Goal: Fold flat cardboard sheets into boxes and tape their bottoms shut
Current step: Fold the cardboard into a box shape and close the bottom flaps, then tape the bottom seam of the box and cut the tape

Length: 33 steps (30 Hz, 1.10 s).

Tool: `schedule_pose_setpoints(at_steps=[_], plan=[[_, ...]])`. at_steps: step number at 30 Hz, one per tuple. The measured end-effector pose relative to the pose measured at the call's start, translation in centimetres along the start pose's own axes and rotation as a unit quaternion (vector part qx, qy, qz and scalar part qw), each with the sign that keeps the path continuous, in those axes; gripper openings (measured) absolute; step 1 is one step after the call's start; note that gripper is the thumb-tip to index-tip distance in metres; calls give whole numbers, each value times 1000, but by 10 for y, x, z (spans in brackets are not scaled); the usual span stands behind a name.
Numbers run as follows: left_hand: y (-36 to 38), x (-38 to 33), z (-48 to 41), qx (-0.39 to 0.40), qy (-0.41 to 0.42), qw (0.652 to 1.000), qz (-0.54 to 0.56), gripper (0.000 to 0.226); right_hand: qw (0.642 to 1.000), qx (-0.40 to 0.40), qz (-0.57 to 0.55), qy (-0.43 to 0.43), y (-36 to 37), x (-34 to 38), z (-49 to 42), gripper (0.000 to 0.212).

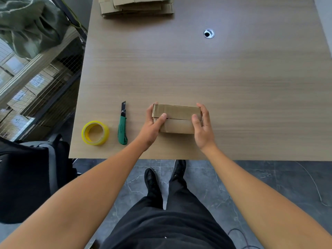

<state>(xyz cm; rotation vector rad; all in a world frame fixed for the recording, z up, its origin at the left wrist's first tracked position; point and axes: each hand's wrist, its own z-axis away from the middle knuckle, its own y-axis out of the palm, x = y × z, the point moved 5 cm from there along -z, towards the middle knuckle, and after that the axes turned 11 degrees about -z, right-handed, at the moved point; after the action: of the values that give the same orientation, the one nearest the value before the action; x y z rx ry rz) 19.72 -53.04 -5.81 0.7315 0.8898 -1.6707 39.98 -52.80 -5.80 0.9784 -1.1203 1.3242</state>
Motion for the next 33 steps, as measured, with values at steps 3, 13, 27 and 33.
schedule_pose_setpoints(at_steps=[3,13,27,33], plan=[[-1,0,5,-7,7,999,-38,56,1000,1,23,-4,0,-2,3,48],[5,30,24,-19,-14,999,-48,53,998,-15,46,39,2,-19,37,48],[-21,-3,-17,-58,14,978,-198,56,820,133,552,-67,67,11,0,65],[-107,24,18,-212,69,917,-332,51,783,184,590,-67,101,16,1,65]])
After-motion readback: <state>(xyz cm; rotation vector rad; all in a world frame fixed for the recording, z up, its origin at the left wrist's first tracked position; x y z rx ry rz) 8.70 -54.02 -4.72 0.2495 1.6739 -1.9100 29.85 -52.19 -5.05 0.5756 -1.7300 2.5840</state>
